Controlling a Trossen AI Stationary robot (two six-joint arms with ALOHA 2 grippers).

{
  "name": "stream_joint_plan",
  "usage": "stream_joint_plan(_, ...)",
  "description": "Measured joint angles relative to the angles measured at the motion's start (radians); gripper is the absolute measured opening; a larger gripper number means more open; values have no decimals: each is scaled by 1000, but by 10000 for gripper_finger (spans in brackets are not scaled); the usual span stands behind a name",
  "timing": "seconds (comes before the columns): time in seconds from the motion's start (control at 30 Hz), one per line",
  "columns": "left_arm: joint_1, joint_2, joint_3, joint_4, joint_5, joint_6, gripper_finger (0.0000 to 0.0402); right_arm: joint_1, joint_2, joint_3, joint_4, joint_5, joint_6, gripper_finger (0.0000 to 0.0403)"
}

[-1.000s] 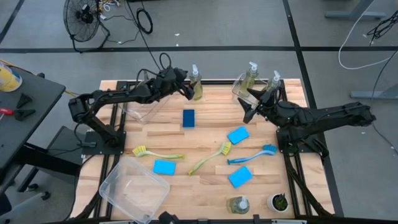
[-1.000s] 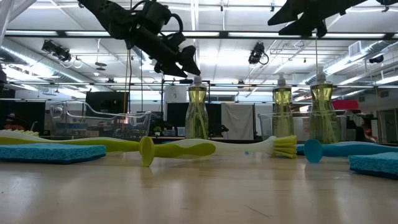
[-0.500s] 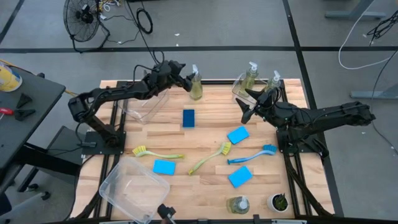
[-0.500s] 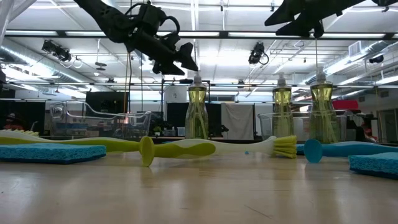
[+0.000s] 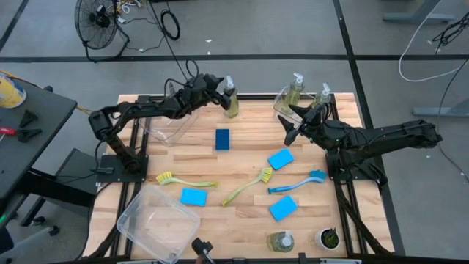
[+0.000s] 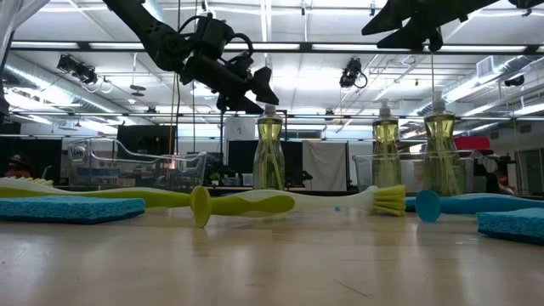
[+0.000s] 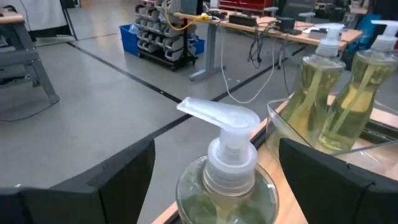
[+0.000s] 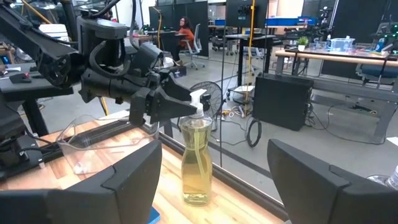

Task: Pick & Place Kitchen Sink Supplies
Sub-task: Put the yellow dish soap bottle into the right transparent bin

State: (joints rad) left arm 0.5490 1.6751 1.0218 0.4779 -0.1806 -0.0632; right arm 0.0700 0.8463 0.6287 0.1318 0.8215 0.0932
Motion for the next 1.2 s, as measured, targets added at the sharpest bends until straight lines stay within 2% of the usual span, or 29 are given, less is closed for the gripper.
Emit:
stream_joint_plan(0.4, 8, 25, 0, 45, 23, -4, 305, 0, 0, -1, 2, 0, 0, 292)
stream_joint_plan(0.87, 9, 41, 0, 55, 31, -10, 297, 0, 0, -1, 2, 0, -1, 292)
stream_joint_plan(1.0, 9, 41, 0, 55, 24, -11, 257, 0, 0, -1, 2, 0, -1, 292)
stream_joint_plan(1.2, 9, 41, 0, 55, 30, -6, 157, 0, 0, -1, 2, 0, -1, 292)
